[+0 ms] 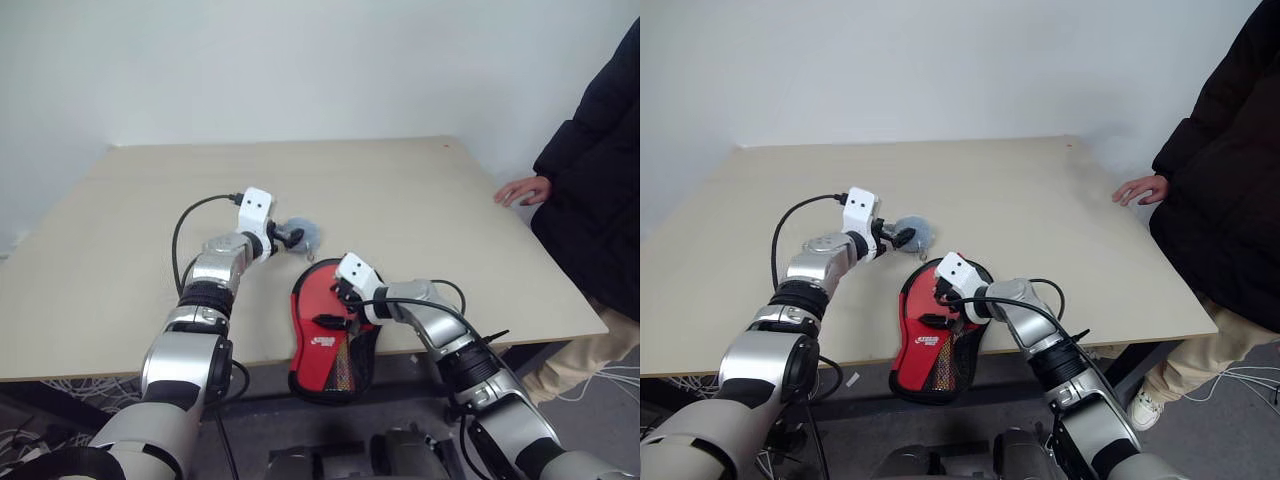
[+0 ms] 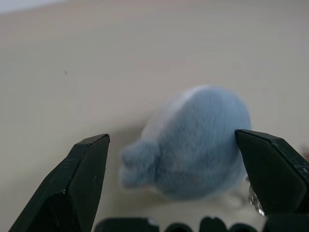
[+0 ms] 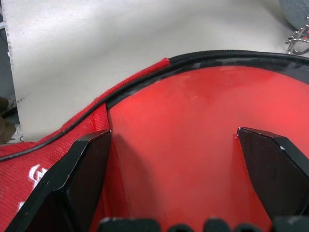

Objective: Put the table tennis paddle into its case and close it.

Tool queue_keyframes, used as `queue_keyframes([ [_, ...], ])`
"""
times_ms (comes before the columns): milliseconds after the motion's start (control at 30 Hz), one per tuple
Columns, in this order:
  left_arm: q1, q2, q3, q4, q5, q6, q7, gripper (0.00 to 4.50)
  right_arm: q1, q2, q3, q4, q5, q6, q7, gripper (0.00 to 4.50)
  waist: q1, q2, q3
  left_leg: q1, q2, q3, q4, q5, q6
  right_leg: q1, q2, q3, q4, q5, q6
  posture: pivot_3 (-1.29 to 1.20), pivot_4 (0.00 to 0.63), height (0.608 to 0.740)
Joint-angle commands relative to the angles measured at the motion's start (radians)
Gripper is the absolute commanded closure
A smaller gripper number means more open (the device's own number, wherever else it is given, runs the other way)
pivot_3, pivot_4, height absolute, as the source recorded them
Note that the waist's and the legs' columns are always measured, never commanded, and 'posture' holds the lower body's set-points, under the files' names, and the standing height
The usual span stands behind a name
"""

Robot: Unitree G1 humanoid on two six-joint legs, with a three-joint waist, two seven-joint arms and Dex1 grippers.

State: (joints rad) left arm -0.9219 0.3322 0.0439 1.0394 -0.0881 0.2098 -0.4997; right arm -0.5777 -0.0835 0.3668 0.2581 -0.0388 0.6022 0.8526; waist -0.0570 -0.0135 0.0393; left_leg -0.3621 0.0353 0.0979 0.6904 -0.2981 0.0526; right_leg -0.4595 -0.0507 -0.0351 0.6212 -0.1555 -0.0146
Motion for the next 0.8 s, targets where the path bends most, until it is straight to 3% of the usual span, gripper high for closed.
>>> queue_keyframes([
  [33,-0.034,0.01,0.02,0.009,-0.001,-0.016,0.003,0.06,-0.007,0.007,0.02,0.001,0.016,0.015,-0.004,0.0,0.0,0.0,0.0,0.0,0.0,0.0,0.0,0.0,0.0,0.0,0.0,0.0,0.0,0.0,0.0,0.0,0.0,0.74],
  [333,-0.046,-0.004,0.039,0.073,-0.001,-0.058,0.008,0.06,-0.006,0.013,0.023,-0.009,0.026,0.021,-0.018,0.0,0.0,0.0,0.0,0.0,0.0,0.0,0.0,0.0,0.0,0.0,0.0,0.0,0.0,0.0,0.0,0.0,0.0,0.74],
  [433,-0.05,-0.009,0.049,0.091,-0.005,-0.068,0.01,0.58,-0.005,0.016,0.024,-0.013,0.029,0.023,-0.023,0.0,0.0,0.0,0.0,0.0,0.0,0.0,0.001,0.0,0.0,0.0,0.0,0.0,0.0,0.0,0.0,0.0,0.0,0.74],
  [733,-0.056,-0.013,0.038,0.127,0.02,-0.097,0.006,3.12,0.001,0.021,0.026,-0.027,0.032,0.03,-0.033,0.0,0.0,-0.001,0.0,0.0,0.0,0.0,0.001,0.0,0.0,0.0,0.0,0.0,0.0,0.0,0.0,0.0,0.0,0.74],
  [800,-0.056,-0.014,0.035,0.129,0.023,-0.1,0.006,3.12,0.0,0.022,0.026,-0.027,0.033,0.03,-0.034,0.0,0.0,-0.001,0.0,0.0,0.0,0.0,0.001,0.0,0.0,0.0,0.0,0.0,0.0,0.0,0.0,0.0,0.0,0.74],
])
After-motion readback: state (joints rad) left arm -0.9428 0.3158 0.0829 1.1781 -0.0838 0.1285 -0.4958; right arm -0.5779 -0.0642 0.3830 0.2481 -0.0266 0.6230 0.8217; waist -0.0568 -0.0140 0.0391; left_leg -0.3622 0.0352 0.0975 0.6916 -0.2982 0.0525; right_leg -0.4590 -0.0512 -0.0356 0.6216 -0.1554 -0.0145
